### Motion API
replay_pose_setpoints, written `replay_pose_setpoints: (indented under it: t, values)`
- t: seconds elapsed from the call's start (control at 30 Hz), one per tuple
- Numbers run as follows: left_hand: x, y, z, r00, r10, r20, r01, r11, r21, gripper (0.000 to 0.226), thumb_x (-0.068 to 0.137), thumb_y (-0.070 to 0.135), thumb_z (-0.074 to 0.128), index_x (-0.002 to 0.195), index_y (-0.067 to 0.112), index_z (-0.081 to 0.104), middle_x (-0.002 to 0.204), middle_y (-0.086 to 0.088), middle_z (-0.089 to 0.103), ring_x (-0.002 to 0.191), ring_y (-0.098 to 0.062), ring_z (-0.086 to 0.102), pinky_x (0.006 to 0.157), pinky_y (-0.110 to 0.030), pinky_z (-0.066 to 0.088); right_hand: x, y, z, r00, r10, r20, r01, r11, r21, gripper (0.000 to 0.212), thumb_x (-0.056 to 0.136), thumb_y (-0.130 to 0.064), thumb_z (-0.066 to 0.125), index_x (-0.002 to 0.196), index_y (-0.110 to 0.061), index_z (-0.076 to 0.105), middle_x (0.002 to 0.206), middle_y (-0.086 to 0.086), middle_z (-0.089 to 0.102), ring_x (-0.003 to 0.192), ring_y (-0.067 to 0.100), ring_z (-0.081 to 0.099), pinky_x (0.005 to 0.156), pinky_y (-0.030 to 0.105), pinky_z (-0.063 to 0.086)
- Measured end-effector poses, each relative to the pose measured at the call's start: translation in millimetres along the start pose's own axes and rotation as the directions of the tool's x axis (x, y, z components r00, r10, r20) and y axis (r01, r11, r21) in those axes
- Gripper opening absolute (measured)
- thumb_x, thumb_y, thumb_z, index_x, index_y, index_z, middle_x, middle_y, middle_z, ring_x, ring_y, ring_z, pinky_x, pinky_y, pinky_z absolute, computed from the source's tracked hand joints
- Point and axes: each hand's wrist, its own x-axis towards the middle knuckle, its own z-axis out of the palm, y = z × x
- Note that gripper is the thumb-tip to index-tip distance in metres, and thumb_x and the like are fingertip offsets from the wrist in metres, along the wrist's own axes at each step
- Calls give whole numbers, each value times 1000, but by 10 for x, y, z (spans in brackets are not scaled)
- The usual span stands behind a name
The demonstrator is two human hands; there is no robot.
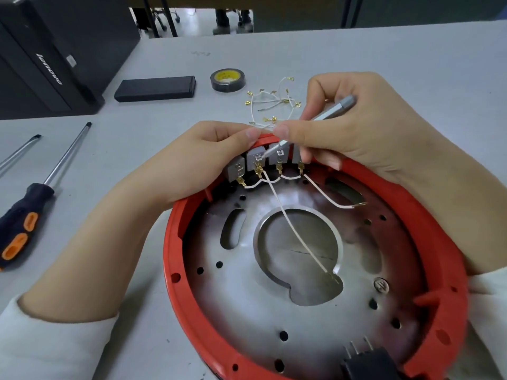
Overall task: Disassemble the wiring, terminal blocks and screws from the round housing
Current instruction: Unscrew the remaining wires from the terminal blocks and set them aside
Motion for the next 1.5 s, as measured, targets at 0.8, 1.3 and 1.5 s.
replay_pose_setpoints:
  t: [0.8,1.3,1.5]
  values:
    - [24,-36,-5,1000,1,6,-1,1000,6,29,101,32,43,110,27,71,103,12,74,101,-5,67,90,-17,49,-11,44,13,1000,30,-5,-30,993,-116,30,90,-16,65,66,-14,48,57,11,68,47,24,67,42,23,49]
    - [17,-2,4,999,14,-41,-10,996,86,29,101,36,43,97,39,72,97,20,73,97,2,66,91,-21,45,174,-39,48,984,176,31,-172,981,-85,28,84,-14,72,65,-12,51,50,7,63,33,13,53,34,15,38]
    - [9,13,12,999,-4,-54,9,995,104,29,100,39,43,100,36,72,96,18,73,99,-4,67,99,-32,45,197,-58,102,983,183,-25,-185,977,-104,32,85,-12,69,61,-13,48,45,4,59,29,11,46,32,15,33]
